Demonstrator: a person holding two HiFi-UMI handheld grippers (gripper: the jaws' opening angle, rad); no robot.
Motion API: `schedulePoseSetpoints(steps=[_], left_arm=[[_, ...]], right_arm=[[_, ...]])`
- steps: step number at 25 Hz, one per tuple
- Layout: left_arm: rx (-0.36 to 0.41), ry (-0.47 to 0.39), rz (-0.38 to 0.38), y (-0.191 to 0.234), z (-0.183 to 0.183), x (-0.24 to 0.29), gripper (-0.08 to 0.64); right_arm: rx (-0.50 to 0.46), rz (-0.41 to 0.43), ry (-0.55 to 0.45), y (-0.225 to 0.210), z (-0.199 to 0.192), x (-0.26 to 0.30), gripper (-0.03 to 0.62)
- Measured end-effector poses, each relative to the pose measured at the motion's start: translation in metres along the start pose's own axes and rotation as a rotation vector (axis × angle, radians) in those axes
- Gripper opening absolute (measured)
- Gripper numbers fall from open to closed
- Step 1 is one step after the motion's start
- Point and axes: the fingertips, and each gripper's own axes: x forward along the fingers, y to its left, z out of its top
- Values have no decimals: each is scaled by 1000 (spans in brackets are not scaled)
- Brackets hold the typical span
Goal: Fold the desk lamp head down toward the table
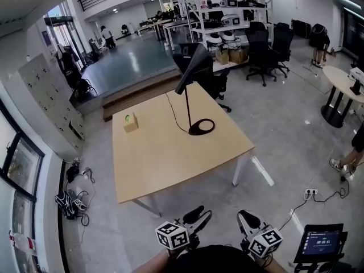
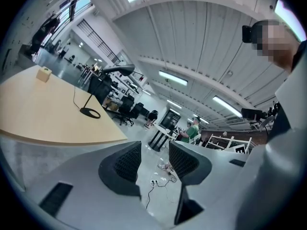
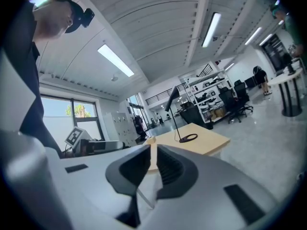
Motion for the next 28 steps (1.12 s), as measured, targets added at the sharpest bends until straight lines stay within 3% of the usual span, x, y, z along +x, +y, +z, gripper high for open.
schedulePoseSetpoints(steps=[2, 7, 15, 28], left_arm=[[-7, 0, 10, -3, -6, 3, 189], [-54, -4, 54, -14, -22, 25, 189], [-70, 5, 94, -7, -27, 23, 189], [-67, -2, 27, 69, 37, 74, 189]], right_arm=[[8, 19, 7, -4, -3, -5, 5], [18, 53, 58, -31, -3, -17, 3], [42, 50, 113, -39, -16, -11, 3], [11, -50, 102, -78, 13, 79, 5]])
